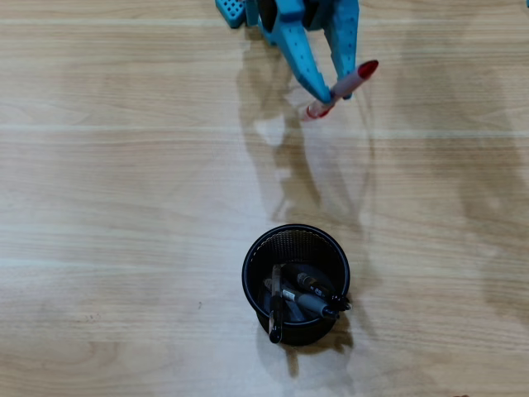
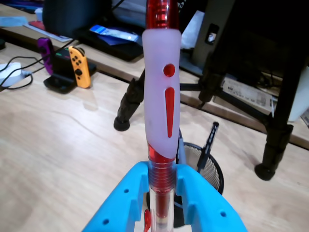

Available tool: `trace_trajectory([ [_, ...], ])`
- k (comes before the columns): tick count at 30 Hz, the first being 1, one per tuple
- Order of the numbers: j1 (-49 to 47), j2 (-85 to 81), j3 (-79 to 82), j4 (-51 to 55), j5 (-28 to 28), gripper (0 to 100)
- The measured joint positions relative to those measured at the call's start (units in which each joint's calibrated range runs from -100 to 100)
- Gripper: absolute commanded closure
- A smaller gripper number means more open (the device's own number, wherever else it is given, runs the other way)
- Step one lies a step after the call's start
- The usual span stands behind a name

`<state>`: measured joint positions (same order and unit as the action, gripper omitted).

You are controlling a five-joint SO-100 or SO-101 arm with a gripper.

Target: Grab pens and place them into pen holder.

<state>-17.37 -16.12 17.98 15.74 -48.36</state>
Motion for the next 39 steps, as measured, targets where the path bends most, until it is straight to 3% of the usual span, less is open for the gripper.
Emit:
trace_trajectory([
  [23, 4.6, 43.4, -43.1, -1.0, 0.0, 98],
  [39, 6.1, 51.5, -48.2, -1.0, 0.0, 98],
])
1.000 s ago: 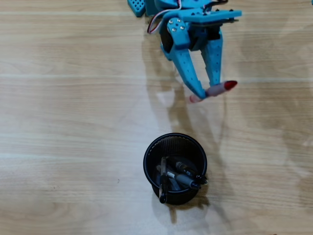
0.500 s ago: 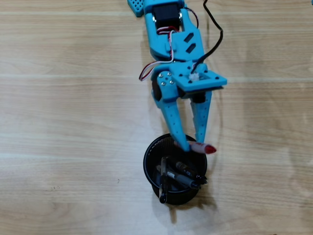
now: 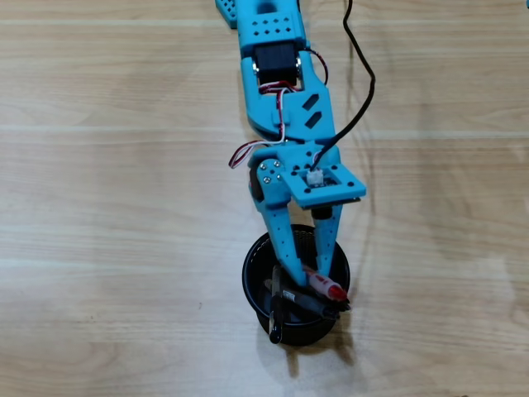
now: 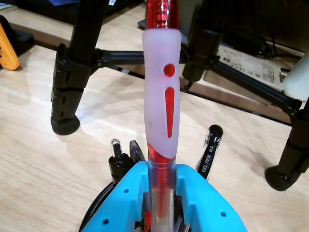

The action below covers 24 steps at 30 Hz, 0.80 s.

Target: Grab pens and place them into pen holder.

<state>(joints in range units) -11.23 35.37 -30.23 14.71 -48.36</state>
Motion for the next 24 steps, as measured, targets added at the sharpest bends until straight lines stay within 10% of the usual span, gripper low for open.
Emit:
trace_trajectory([
  [24, -1.4, 0.0, 0.0, -8.0, 0.0, 90],
])
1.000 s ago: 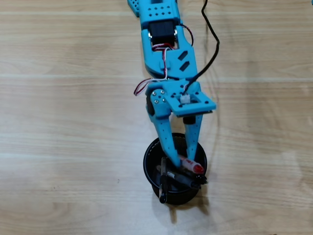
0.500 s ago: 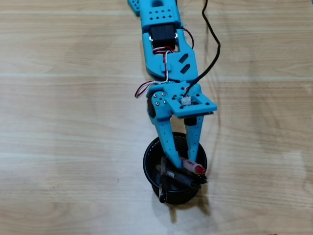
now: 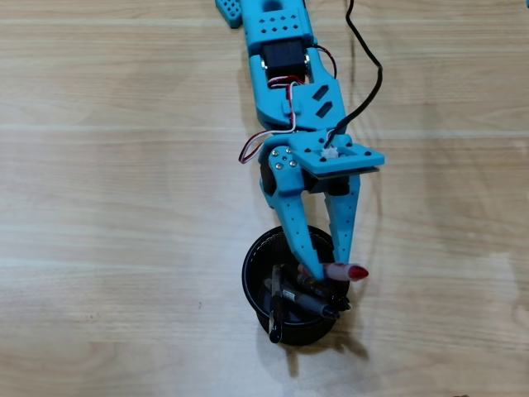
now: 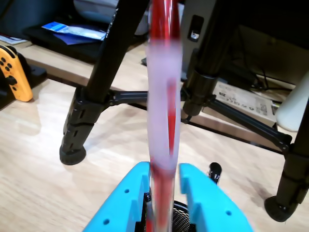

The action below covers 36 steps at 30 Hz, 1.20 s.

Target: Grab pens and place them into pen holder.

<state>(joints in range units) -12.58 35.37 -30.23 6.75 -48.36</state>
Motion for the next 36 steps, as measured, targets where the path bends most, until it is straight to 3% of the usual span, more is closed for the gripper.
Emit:
trace_trajectory([
  [10, -0.9, 0.0, 0.0, -0.2, 0.0, 91],
  [14, -0.8, -0.5, 0.2, -0.2, 0.0, 98],
  [19, -1.0, -9.2, 9.9, -0.2, 0.0, 98],
  [24, -0.9, -25.2, 27.6, -0.2, 1.8, 98],
  [36, 0.3, -82.7, 78.5, 0.6, 14.4, 98],
])
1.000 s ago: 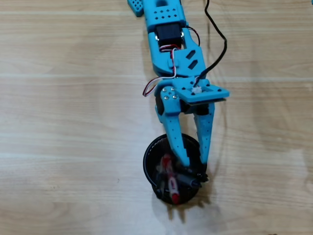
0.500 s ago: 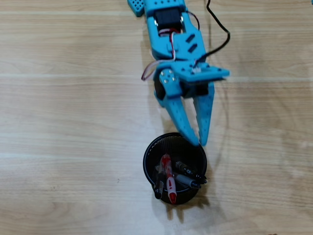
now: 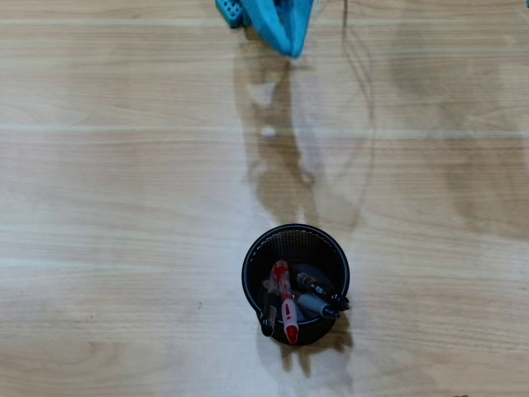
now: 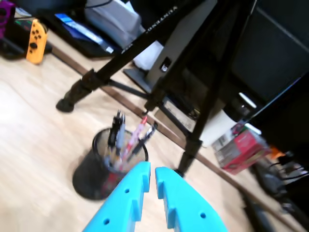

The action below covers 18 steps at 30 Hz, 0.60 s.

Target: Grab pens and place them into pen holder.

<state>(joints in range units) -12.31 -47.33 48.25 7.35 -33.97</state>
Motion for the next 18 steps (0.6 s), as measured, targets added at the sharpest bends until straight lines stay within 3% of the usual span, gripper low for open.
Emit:
trace_trajectory([
  [6, 0.1, -20.6, 5.6, 20.3, 12.2, 98],
  [11, 2.2, -31.6, 7.9, 41.9, 17.0, 98],
  [18, 6.1, -48.1, 22.5, 49.0, 21.4, 98],
])
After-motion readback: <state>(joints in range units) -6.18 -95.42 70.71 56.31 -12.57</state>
